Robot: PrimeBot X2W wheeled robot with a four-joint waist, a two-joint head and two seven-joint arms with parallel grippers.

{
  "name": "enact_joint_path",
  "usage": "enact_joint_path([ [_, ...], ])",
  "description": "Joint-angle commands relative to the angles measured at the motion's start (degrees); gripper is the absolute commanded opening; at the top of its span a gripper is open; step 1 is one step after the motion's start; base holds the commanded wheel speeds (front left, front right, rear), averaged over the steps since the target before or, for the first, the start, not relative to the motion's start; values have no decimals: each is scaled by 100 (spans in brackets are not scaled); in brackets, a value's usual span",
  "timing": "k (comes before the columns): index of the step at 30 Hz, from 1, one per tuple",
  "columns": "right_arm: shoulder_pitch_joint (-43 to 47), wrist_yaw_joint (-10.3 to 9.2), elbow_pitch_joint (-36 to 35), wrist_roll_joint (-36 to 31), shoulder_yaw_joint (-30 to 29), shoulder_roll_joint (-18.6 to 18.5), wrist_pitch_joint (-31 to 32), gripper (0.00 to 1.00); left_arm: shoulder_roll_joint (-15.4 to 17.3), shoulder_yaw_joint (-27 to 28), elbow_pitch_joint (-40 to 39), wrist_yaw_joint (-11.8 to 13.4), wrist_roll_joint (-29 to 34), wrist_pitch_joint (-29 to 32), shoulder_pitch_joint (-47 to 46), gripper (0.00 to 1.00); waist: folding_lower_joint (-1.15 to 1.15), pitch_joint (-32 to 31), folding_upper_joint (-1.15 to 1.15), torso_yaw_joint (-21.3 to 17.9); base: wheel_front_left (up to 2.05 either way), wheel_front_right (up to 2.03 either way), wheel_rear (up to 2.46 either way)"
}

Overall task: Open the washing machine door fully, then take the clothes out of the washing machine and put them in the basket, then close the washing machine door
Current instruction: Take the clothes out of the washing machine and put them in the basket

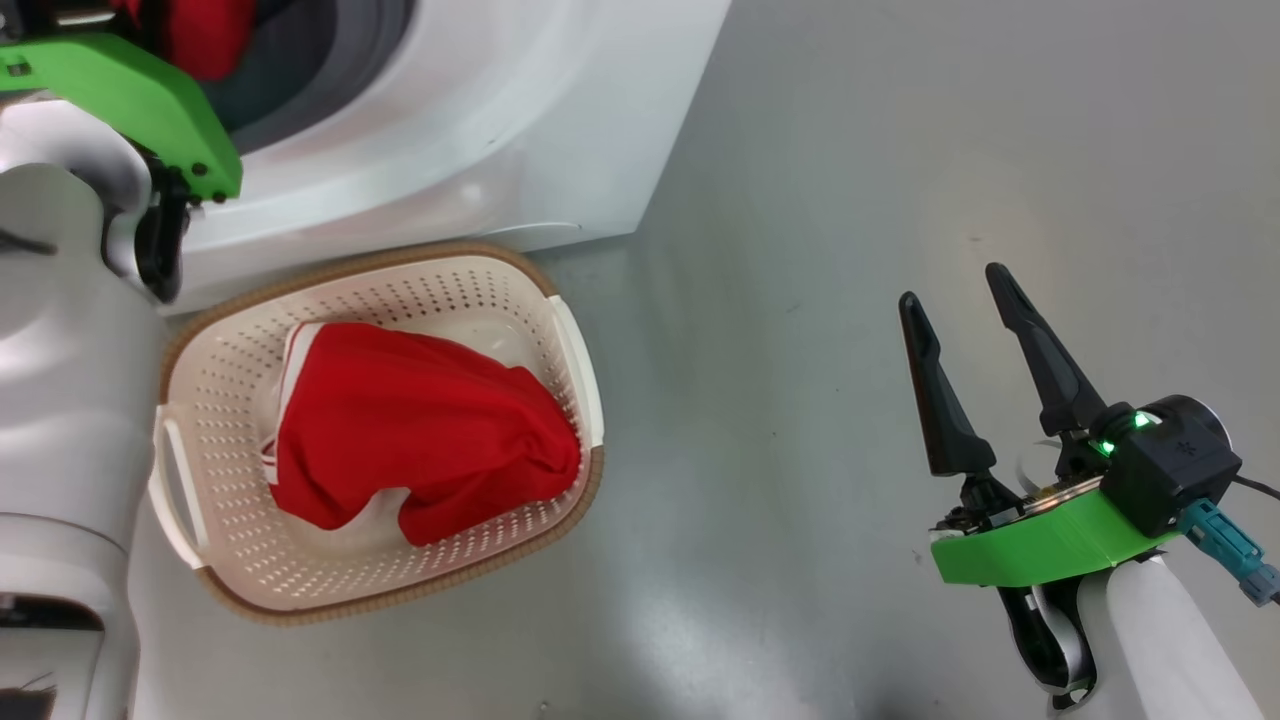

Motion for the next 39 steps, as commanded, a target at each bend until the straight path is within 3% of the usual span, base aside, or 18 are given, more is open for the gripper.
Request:
enact_joint_path([
  [1,-3,35,-89,6,138,-25,-36,100,221,98,-160,-58,-72,-231,1,0,0,-69,0,77,0,0,0],
  [9,8,35,-34,-36,127,-25,-36,100,140,193,-304,-181,-250,-824,293,0,0,-295,0,271,0,0,0],
  [21,114,35,44,-63,80,-25,-36,100,76,221,-894,-264,-317,-971,1049,0,0,-797,0,471,0,0,0],
  [31,302,35,128,-20,55,-25,-36,100,124,576,-2689,130,-110,-976,2455,0,0,-1384,0,561,0,0,0],
  [39,464,35,161,34,44,-25,-36,100,100,601,-3874,294,-6,-977,3512,0,0,-1801,0,622,0,0,0],
])
